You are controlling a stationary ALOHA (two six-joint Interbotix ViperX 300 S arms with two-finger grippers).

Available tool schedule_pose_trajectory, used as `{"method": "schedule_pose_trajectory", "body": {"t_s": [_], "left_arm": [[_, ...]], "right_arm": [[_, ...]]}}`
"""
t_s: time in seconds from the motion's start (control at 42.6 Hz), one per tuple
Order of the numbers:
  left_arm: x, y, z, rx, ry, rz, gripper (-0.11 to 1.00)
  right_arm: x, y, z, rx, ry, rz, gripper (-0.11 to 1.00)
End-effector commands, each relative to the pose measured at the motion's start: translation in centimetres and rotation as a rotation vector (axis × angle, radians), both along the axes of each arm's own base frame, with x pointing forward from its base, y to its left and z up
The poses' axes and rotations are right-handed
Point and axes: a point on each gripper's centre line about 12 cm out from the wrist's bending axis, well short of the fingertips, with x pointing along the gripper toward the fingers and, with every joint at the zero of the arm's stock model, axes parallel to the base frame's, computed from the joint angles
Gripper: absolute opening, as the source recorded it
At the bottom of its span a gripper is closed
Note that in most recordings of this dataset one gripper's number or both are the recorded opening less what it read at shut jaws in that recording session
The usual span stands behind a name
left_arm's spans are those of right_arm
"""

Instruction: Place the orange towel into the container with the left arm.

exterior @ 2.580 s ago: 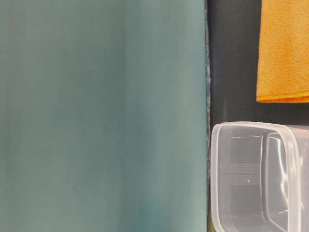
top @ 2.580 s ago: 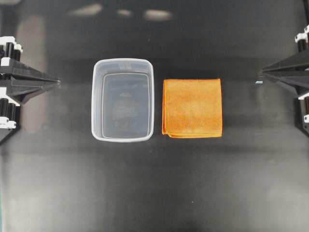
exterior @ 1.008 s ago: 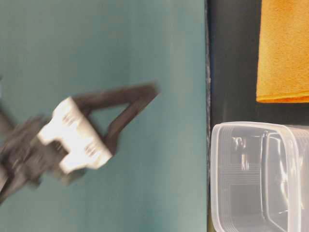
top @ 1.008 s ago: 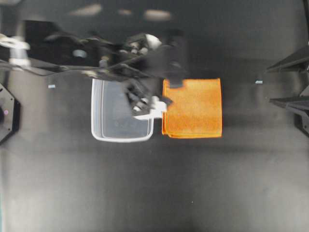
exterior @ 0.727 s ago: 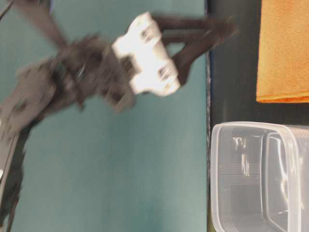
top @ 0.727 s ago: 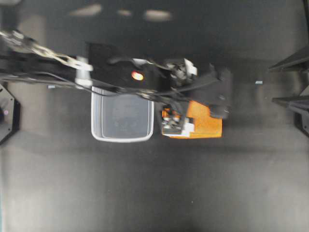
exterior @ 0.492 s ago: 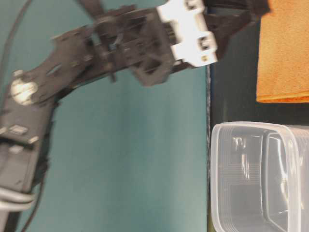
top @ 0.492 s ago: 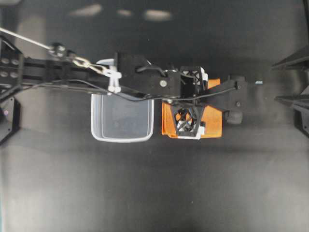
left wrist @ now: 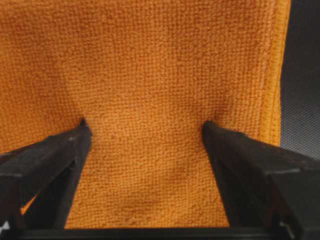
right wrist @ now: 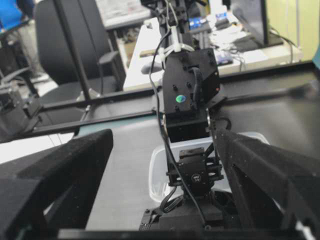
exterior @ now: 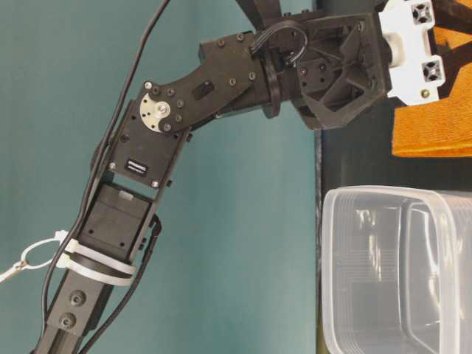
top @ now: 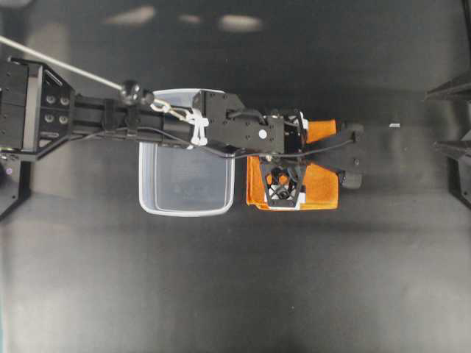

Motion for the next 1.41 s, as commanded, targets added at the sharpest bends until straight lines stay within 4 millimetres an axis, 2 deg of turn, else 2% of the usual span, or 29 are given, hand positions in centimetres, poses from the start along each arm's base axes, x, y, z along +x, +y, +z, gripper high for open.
{"method": "schedule_pose_trajectory", "body": {"t_s": [0.0,0.164,0.258,0.492,0.539,0.68,0.844,0.938,1.055,1.126,1.22,1.29,1.384], "left_arm": [[0.0,-0.4,-0.4,0.002,0.001,-0.006,0.88],[-0.3,-0.3,-0.5,0.000,0.009,0.000,0.84],[-0.3,-0.2,-0.3,0.001,0.015,-0.001,0.74],[0.3,-0.1,1.9,0.003,-0.031,-0.004,0.13],[0.5,0.0,2.6,0.004,-0.046,-0.002,0.07],[1.2,-0.1,6.7,0.004,-0.135,-0.005,0.06],[0.9,-0.2,13.4,0.004,-0.241,-0.006,0.06],[-0.8,0.0,17.1,0.004,-0.247,0.001,0.06],[-4.1,0.5,21.1,0.007,-0.206,0.014,0.06],[-6.0,0.7,22.2,0.007,-0.167,0.023,0.06],[-8.1,0.8,22.8,0.007,-0.126,0.025,0.06],[-9.4,0.9,22.5,0.008,-0.098,0.026,0.06],[-12.4,1.0,21.2,0.007,-0.054,0.031,0.06]], "right_arm": [[0.1,0.1,0.7,0.007,-0.020,0.004,0.80],[0.1,0.1,0.7,0.005,-0.020,0.004,0.80],[0.1,0.1,0.7,0.002,-0.020,0.004,0.80],[0.1,0.1,0.7,-0.001,-0.018,0.004,0.80],[0.1,0.1,0.7,-0.001,-0.017,0.004,0.80],[0.1,0.1,0.7,-0.003,-0.017,0.004,0.80],[0.1,0.1,0.6,-0.001,-0.008,0.004,0.80],[0.1,0.1,0.7,0.003,-0.006,0.005,0.80],[0.0,0.1,0.7,0.003,0.000,0.005,0.80],[-0.1,0.1,0.8,0.003,0.002,0.005,0.80],[-0.1,0.1,0.7,0.001,0.011,0.006,0.80],[-0.1,0.1,0.6,0.000,0.017,0.006,0.80],[0.0,0.1,0.4,0.001,0.028,0.006,0.80]]}}
